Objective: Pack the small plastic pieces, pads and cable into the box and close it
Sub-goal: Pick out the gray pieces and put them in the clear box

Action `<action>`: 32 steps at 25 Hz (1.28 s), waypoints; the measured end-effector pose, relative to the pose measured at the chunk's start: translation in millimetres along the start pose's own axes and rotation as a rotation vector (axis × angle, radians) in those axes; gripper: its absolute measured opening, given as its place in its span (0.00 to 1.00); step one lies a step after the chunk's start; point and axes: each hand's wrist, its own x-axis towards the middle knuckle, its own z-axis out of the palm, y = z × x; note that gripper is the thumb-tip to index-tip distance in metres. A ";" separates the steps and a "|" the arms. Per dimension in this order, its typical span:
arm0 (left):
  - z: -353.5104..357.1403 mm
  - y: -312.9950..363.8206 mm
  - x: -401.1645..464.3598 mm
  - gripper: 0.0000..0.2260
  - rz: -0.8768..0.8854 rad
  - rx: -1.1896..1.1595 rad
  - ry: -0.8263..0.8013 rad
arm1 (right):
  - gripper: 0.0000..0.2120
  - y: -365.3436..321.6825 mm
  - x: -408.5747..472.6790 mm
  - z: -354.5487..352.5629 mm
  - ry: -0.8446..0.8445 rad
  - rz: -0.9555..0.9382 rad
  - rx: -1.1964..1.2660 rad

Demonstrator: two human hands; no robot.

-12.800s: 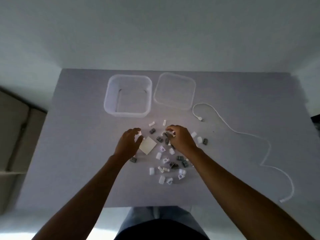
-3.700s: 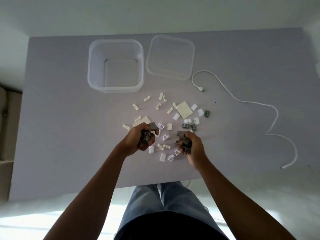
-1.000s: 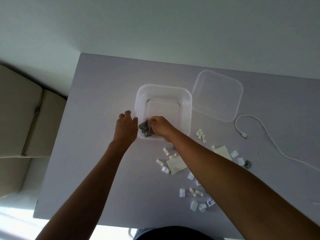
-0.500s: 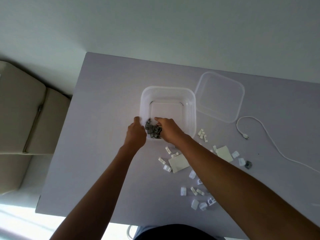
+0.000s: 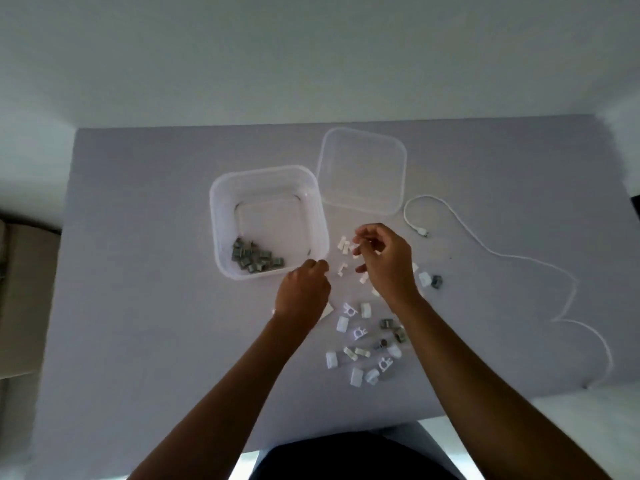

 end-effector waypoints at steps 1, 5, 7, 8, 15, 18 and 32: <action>12.8 5.2 -3.4 0.11 -0.033 0.088 -0.083 | 0.06 12.2 -8.1 -14.2 0.039 0.027 -0.037; 43.2 8.3 -12.8 0.19 -0.120 0.431 -0.272 | 0.07 68.9 -35.5 -47.1 0.099 0.143 -0.222; 50.8 4.3 -11.2 0.18 -0.150 0.420 -0.232 | 0.05 92.9 -51.2 -53.1 0.084 0.156 -0.327; 53.5 2.0 -9.5 0.16 -0.158 0.397 -0.198 | 0.05 103.7 -59.0 -55.5 0.067 0.146 -0.373; 68.1 5.8 -4.6 0.12 -0.102 0.091 0.008 | 0.14 151.5 -99.3 -51.8 -0.107 0.074 -0.619; 70.4 37.5 -12.7 0.07 -0.070 -0.211 -0.049 | 0.16 163.6 -110.7 -45.7 -0.123 0.071 -0.603; 130.3 78.4 -42.7 0.10 0.005 0.084 -0.467 | 0.08 182.0 -113.5 -72.9 0.169 0.103 -0.131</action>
